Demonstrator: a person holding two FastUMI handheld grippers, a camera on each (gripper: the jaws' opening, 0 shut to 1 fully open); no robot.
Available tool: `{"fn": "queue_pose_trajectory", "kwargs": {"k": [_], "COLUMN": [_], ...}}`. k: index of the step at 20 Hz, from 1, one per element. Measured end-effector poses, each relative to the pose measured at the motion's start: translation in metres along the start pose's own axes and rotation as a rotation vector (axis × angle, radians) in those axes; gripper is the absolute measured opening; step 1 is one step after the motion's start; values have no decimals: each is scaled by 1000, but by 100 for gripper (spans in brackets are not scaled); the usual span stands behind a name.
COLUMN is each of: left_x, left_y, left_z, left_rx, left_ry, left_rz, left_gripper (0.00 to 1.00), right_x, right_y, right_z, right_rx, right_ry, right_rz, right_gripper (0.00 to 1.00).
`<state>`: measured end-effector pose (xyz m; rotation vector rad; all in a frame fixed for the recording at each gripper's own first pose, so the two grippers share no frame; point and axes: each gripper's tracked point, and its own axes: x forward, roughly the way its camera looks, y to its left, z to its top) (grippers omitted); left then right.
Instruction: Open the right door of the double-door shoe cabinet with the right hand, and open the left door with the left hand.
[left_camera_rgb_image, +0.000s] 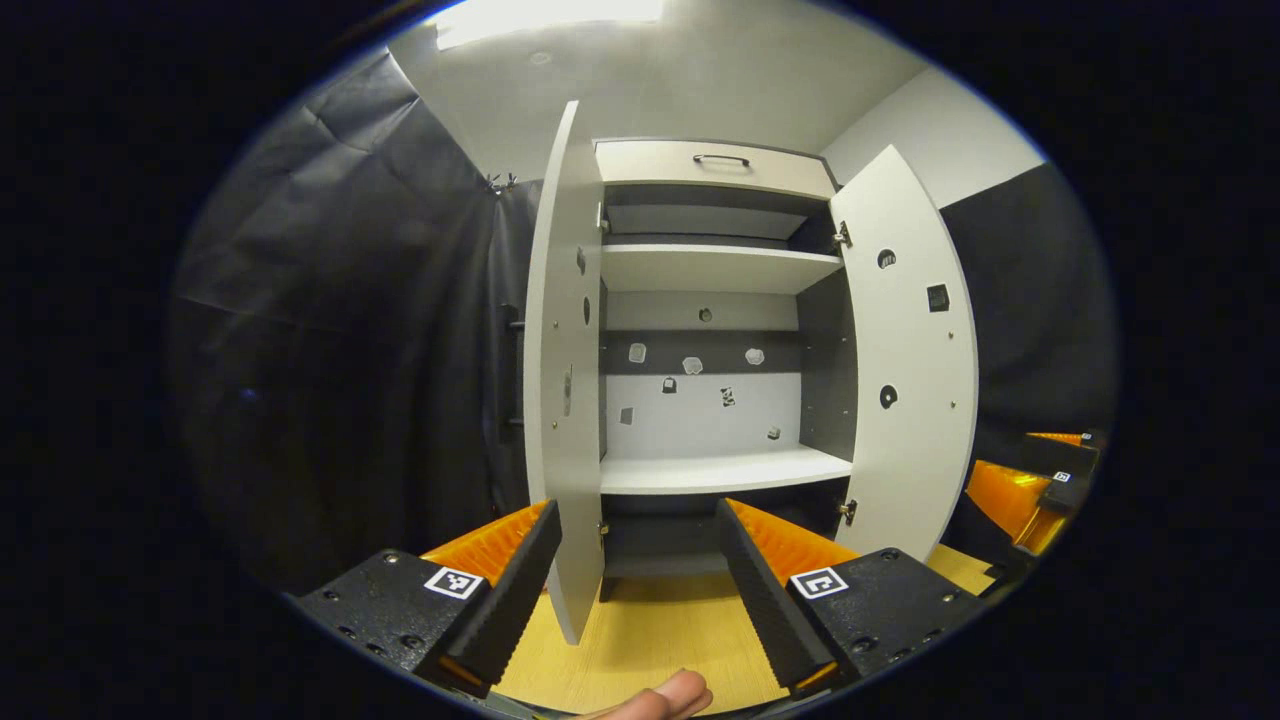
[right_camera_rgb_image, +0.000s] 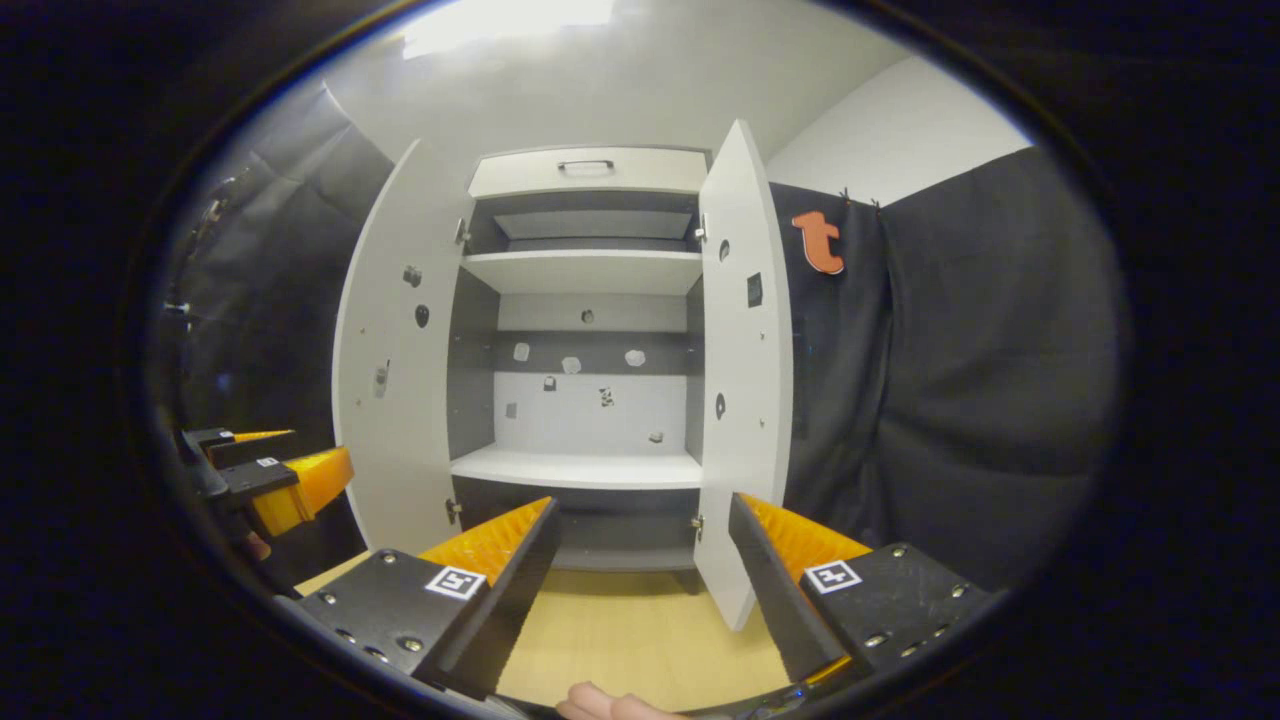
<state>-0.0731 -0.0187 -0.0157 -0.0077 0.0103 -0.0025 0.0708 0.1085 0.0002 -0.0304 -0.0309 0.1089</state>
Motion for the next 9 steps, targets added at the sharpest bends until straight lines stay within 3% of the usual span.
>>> {"fn": "queue_pose_trajectory", "kwargs": {"k": [4, 9], "left_x": [-5, -10], "left_y": [-19, -18], "left_z": [-6, -5], "left_rx": [1, 10], "left_ry": [18, 9], "left_rz": [-50, -57], "left_gripper": [96, 95], "right_x": [-3, -9], "right_y": [1, 4], "right_z": [0, -2], "right_rx": [-5, -9], "right_ry": [-3, -5], "right_rz": [6, 19], "right_gripper": [100, 97]}}
